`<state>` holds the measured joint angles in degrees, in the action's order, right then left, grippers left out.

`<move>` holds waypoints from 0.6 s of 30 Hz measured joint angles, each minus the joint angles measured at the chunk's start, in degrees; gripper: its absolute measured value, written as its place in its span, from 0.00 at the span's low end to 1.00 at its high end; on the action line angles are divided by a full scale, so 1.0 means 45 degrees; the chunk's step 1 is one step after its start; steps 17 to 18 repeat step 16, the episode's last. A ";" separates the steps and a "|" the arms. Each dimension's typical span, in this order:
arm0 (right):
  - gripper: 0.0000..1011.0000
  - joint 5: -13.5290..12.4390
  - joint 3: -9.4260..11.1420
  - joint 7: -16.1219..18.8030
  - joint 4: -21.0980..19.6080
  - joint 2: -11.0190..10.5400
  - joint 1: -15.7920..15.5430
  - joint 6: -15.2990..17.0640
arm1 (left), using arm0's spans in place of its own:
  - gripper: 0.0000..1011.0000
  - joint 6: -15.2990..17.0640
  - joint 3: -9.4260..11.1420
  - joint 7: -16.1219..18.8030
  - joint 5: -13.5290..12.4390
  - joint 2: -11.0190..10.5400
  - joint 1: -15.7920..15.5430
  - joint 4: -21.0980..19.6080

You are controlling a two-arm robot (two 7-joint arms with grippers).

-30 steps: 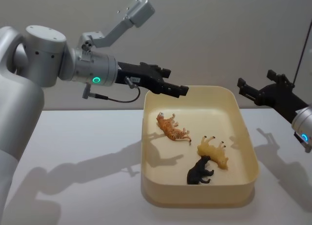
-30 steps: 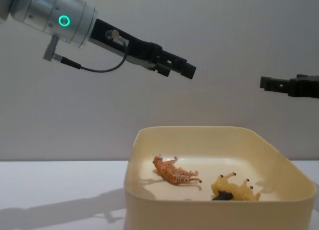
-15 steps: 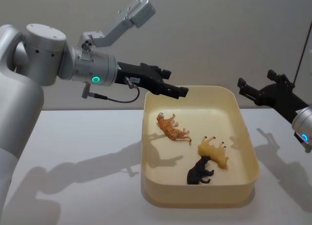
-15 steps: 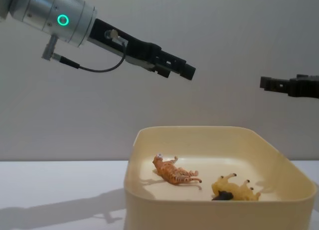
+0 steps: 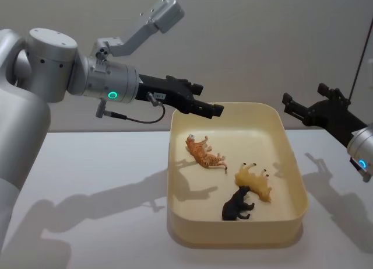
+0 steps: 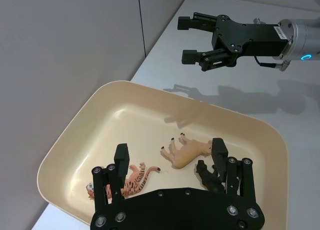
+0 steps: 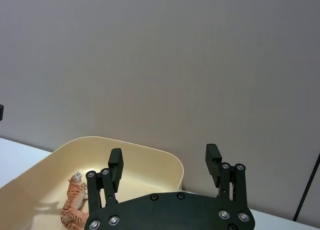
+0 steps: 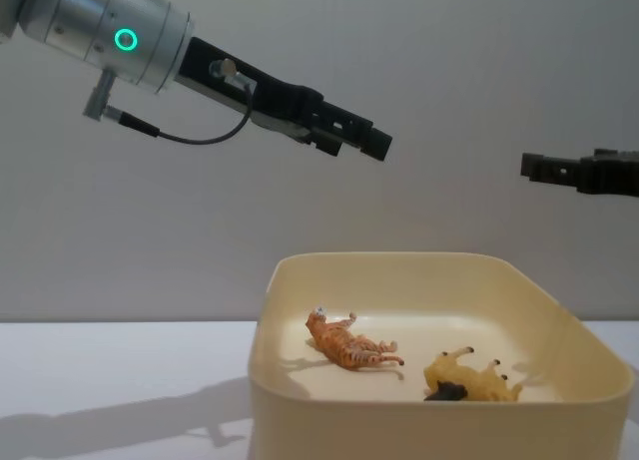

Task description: Pick up the toy alternately with two hands and place it into the central storage box.

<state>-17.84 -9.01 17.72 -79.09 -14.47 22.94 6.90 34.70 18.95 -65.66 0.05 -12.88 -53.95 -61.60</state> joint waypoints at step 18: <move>0.99 0.0000 0.0000 0.0000 0.0000 0.0000 0.0000 0.0000 | 0.99 -0.0001 -0.0001 -0.0033 -0.0016 0.0000 -0.0012 0.0014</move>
